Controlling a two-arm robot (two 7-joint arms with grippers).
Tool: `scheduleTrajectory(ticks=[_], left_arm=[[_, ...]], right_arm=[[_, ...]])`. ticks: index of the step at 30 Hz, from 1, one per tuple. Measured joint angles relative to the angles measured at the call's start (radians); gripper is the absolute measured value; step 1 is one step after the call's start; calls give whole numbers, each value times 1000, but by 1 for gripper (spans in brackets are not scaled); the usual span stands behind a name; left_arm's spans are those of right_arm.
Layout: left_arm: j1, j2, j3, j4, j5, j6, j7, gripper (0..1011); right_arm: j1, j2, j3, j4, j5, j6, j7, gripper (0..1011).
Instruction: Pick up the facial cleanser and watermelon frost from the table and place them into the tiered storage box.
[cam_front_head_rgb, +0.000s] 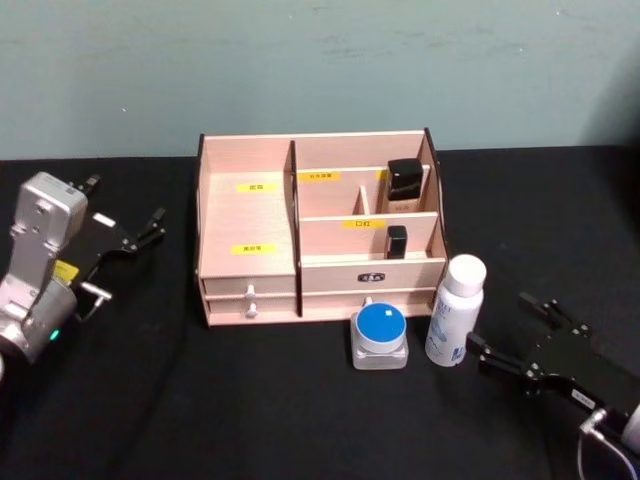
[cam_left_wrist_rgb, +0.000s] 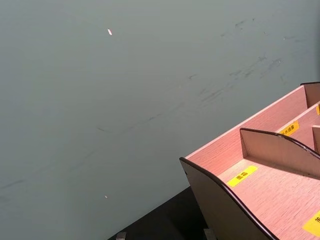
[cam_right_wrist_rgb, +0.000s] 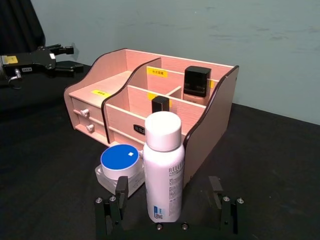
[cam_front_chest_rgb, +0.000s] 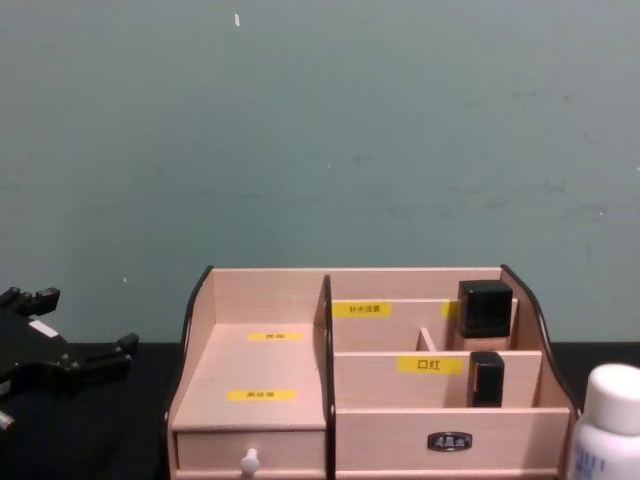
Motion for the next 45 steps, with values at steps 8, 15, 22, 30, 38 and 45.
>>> scheduleTrajectory(ticks=[8,15,22,30,38,45], left_arm=[[0,0,0,0,0,0,0,1001],[0,0,0,0,0,0,0,1001],[0,0,0,0,0,0,0,1001],[0,0,0,0,0,0,0,1001],[0,0,0,0,0,0,0,1001],[0,0,0,0,0,0,0,1001]], right_arm=[[50,-36,-27,39,-33,6,29,1002],[79,-61,-41,58,-63,12,40,1002],[110,-91,-52,78,-99,15,49,1002],[140,-119,-60,107,-127,13,56,1002],[164,-141,-70,127,-150,11,58,1003],[167,-148,-69,129,-158,10,53,1003]])
